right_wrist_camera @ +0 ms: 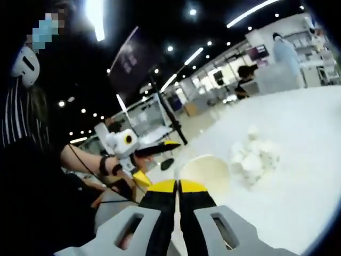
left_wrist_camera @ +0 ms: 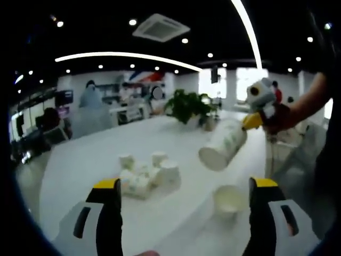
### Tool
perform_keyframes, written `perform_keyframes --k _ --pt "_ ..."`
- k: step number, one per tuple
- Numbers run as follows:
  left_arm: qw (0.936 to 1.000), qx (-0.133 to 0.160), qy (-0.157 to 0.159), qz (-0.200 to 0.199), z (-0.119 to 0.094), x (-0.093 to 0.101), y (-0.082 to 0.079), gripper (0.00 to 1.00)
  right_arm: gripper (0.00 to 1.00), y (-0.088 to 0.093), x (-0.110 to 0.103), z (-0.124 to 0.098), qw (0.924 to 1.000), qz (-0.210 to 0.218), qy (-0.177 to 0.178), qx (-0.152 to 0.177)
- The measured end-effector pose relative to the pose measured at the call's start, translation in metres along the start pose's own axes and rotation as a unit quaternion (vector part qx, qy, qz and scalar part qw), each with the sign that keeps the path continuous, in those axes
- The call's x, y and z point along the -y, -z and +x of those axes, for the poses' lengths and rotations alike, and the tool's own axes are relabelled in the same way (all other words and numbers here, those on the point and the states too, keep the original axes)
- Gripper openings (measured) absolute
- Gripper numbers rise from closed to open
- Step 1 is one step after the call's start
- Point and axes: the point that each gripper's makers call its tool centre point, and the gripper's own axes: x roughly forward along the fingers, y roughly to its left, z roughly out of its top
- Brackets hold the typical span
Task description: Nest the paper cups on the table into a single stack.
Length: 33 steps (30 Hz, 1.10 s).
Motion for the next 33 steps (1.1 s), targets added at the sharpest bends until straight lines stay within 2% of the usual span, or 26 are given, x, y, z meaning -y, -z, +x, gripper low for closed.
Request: perform_keyframes --k 5,7,11,14,18,22,27,28,29,31,32,33 --pt "1.0000 -0.006 -0.004 -0.002 -0.001 -0.002 0.003 0.98 0.00 0.002 -0.003 0.002 0.9991 -0.030 0.004 -0.030" --pt "1.0000 -0.005 -0.007 -0.001 -0.001 -0.003 0.003 0.98 0.00 0.006 -0.004 0.002 0.9971 -0.053 0.009 -0.054" --pt "0.9999 -0.006 -0.010 -0.006 -0.002 -0.006 0.004 0.98 0.00 0.014 -0.010 0.004 0.9877 -0.113 0.008 -0.108" --pt "0.9999 -0.009 -0.008 -0.005 -0.002 -0.005 0.006 0.98 0.00 0.023 -0.014 0.007 0.9765 -0.155 0.006 -0.149" --pt "0.9999 -0.009 -0.011 -0.007 -0.002 -0.005 0.007 0.98 0.00 0.026 -0.019 0.011 0.9675 -0.181 0.008 -0.177" --pt "0.9999 -0.010 -0.011 -0.008 -0.003 -0.005 0.009 0.98 0.00 0.034 -0.017 0.010 0.9441 -0.237 0.014 -0.229" --pt "0.9998 -0.013 -0.012 -0.009 -0.003 -0.005 0.011 0.98 0.00 0.048 -0.023 0.013 0.9059 -0.306 0.001 -0.292" --pt "0.9998 -0.013 -0.012 -0.009 -0.004 -0.004 0.011 0.98 0.00 0.050 -0.023 0.013 0.9023 -0.312 -0.001 -0.298" --pt "0.9998 -0.015 -0.011 -0.009 -0.004 -0.004 0.013 0.98 0.00 0.053 -0.025 0.014 0.8909 -0.330 -0.005 -0.312" --pt "0.9997 -0.017 -0.010 -0.012 -0.004 -0.003 0.014 0.98 0.00 0.062 -0.022 0.015 0.8747 -0.348 -0.010 -0.337" --pt "0.9997 -0.018 -0.010 -0.012 -0.004 -0.002 0.015 0.98 0.00 0.064 -0.021 0.015 0.8714 -0.350 -0.010 -0.343" --pt "0.9997 -0.018 -0.010 -0.012 -0.004 -0.002 0.016 0.98 0.00 0.064 -0.022 0.018 0.8720 -0.350 -0.010 -0.342"
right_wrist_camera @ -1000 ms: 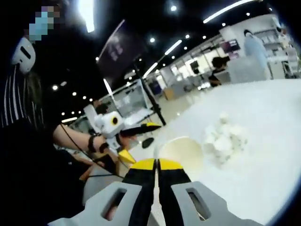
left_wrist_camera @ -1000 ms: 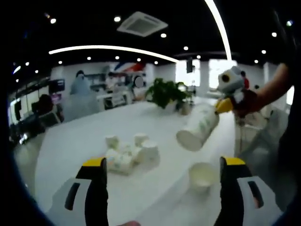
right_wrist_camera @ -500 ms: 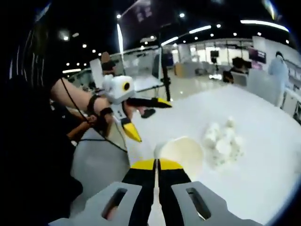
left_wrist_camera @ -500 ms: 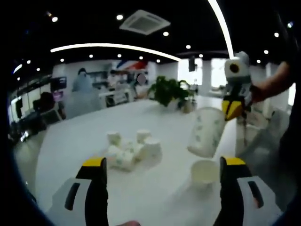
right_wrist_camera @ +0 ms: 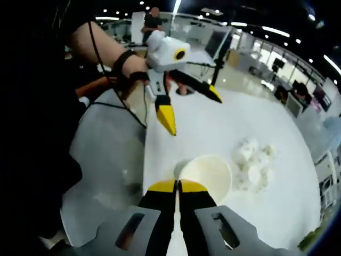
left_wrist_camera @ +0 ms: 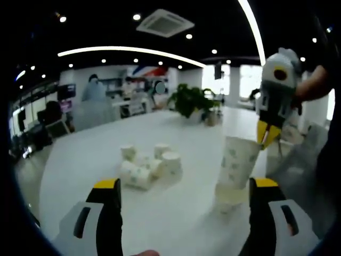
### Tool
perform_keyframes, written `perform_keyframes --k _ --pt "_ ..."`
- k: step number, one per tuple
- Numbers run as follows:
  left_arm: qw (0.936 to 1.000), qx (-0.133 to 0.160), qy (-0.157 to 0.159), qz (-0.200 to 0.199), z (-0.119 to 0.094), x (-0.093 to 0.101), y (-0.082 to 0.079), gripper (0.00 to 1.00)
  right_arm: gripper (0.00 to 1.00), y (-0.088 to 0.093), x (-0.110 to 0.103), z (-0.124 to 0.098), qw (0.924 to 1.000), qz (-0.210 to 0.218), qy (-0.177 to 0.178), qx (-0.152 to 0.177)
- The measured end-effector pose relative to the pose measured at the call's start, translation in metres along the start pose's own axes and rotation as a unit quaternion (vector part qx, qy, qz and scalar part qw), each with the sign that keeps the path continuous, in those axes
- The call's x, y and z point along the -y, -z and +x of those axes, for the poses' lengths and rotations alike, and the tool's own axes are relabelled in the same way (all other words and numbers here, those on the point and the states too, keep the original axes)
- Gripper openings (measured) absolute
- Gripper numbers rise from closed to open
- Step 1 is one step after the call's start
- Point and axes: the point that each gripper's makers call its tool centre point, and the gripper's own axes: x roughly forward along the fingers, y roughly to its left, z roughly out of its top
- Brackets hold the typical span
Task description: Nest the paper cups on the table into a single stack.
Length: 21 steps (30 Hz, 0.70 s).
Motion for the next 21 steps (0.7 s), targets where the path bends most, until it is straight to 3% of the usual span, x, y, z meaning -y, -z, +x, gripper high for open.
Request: perform_keyframes --k 21 --pt "0.9999 -0.004 -0.002 -0.010 -0.002 0.004 0.004 0.98 0.00 0.013 -0.008 0.029 0.9948 -0.068 -0.028 -0.070"
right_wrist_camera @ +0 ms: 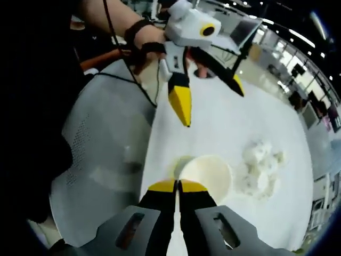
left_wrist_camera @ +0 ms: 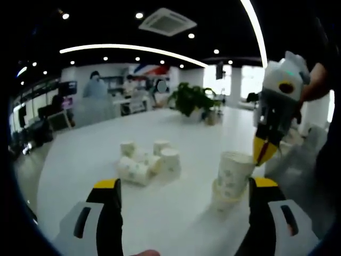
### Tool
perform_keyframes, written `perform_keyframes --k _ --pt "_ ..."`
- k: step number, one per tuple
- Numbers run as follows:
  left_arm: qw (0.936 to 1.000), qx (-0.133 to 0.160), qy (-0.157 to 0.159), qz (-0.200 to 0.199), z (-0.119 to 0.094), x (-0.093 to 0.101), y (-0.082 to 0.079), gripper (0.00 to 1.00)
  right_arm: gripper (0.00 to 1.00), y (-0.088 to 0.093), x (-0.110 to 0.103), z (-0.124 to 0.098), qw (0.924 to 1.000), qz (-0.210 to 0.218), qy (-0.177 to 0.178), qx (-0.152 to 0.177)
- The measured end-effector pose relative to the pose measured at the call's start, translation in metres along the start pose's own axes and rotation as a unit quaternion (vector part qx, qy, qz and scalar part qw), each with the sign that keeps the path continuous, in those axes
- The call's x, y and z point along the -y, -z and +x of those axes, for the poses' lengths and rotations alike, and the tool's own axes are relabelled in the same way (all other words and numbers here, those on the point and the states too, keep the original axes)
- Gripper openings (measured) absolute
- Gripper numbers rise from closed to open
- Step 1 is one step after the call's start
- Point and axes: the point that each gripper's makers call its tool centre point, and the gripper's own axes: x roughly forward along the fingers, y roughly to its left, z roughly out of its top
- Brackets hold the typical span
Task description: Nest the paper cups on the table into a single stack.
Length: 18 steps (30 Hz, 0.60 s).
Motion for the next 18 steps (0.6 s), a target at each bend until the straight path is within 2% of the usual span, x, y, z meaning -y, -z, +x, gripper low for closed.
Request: perform_keyframes --k 18 --pt "0.9999 -0.007 0.000 -0.012 0.000 -0.003 0.008 0.97 0.00 0.005 -0.005 0.024 0.9994 -0.012 -0.029 -0.014"
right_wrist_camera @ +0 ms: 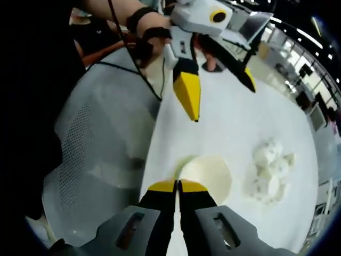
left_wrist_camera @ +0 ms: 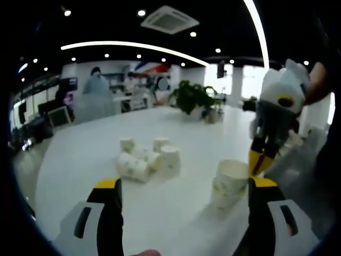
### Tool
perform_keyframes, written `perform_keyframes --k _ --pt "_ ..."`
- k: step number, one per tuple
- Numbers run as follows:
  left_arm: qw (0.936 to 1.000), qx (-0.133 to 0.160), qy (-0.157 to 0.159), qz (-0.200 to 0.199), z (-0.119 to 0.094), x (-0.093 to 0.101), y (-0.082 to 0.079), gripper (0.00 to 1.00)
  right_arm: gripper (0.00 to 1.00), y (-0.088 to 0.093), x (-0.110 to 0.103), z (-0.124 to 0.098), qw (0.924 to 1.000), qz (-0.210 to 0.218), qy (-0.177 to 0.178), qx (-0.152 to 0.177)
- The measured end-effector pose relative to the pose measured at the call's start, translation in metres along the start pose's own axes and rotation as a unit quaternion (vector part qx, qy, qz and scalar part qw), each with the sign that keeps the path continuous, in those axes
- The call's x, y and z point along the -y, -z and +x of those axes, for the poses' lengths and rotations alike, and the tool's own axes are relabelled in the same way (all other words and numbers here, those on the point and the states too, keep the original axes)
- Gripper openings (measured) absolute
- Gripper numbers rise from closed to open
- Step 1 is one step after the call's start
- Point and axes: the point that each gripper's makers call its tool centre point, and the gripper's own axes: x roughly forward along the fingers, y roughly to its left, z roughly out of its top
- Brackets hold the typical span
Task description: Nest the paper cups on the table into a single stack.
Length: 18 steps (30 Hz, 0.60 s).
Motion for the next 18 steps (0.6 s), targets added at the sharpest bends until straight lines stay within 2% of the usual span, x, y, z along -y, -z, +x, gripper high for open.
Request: perform_keyframes --k 18 --pt "0.9999 -0.007 -0.005 -0.011 -0.003 -0.001 0.009 0.96 0.00 0.001 -0.005 0.016 0.9998 -0.006 -0.021 -0.001"
